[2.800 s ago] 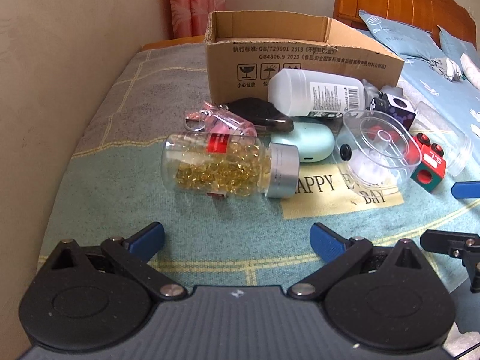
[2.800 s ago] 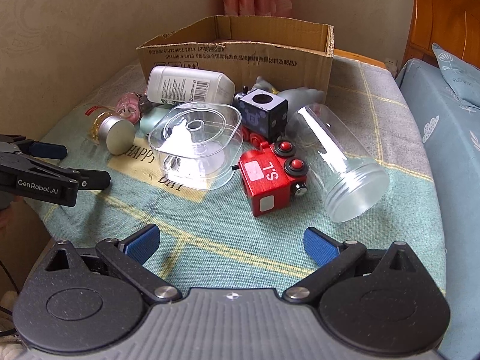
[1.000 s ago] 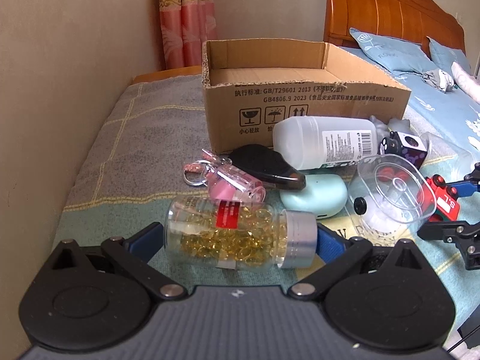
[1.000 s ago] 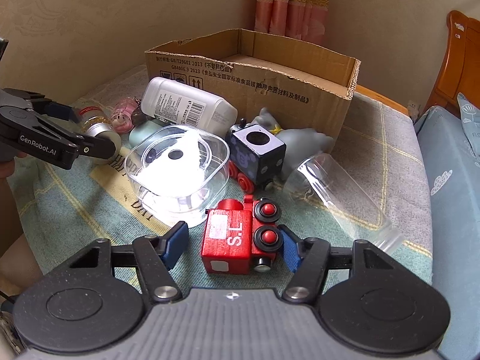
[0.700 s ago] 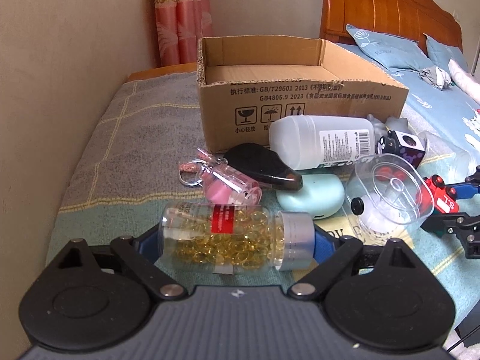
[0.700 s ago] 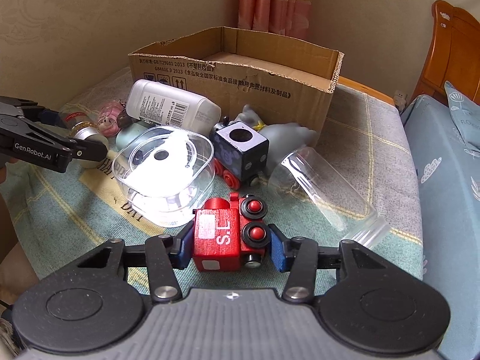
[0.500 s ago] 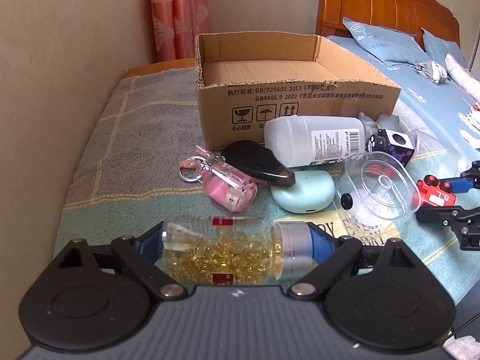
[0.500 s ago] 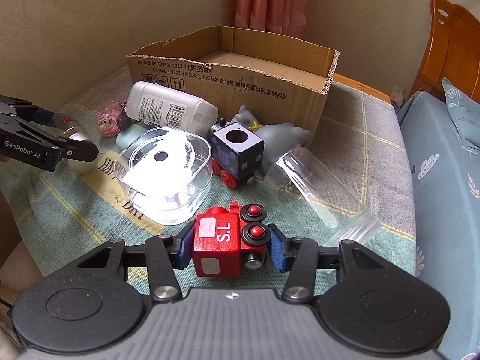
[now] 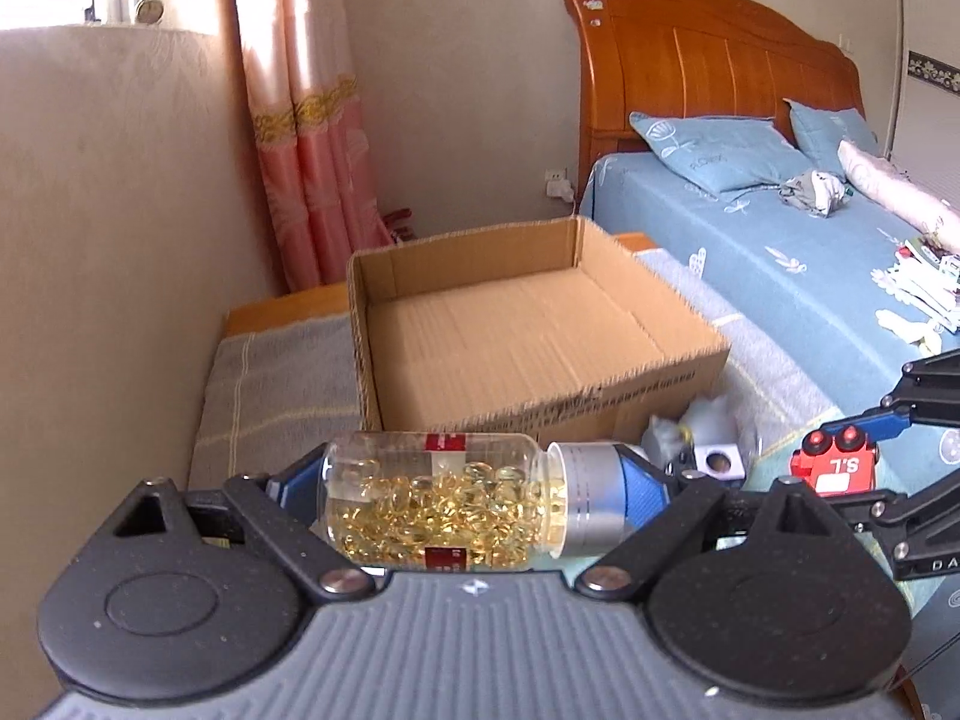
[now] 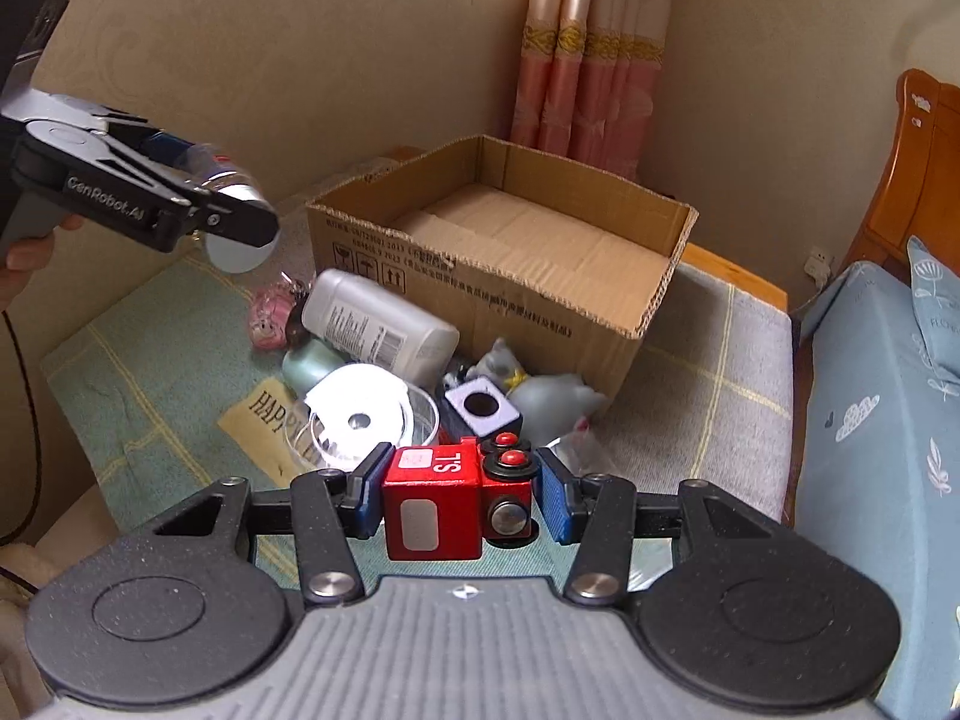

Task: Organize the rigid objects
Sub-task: 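Carry both items into the box and open both tools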

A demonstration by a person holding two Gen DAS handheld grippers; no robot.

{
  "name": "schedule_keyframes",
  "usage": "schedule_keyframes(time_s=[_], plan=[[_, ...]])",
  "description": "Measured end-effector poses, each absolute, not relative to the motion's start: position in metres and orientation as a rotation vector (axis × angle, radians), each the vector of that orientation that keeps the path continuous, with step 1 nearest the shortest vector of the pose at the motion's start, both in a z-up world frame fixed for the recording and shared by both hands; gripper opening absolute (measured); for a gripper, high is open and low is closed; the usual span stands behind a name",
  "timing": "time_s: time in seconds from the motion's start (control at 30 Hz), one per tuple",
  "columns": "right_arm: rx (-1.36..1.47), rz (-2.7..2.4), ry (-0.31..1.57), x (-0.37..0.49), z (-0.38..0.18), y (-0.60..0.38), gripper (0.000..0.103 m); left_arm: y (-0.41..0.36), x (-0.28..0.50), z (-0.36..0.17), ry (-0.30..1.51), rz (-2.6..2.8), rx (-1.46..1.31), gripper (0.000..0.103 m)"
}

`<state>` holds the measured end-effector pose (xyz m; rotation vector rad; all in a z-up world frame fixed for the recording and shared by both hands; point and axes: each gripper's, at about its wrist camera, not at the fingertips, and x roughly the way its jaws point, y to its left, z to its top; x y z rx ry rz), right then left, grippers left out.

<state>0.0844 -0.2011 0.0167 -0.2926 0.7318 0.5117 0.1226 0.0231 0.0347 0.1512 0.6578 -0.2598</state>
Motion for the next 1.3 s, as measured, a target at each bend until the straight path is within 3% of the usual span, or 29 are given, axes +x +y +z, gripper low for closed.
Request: schedule_keyframes(time_s=[0.47, 0.73, 1.3], plan=[[-0.278, 0.509, 0.646, 0.152, 0.062, -0.194, 0.054, -0.002, 0.226, 0.028, 0.650, -0.190, 0.182, 0.096], [-0.293, 0.505, 0.661, 0.187, 0.065, -0.179, 0.054, 0.008, 0.211, 0.036, 0.615, -0.180, 0.161, 0.101], [-0.256, 0.442, 0.767, 0.311, 0.058, -0.148, 0.054, 0.048, 0.154, 0.023, 0.618, 0.042, 0.108, 0.102]])
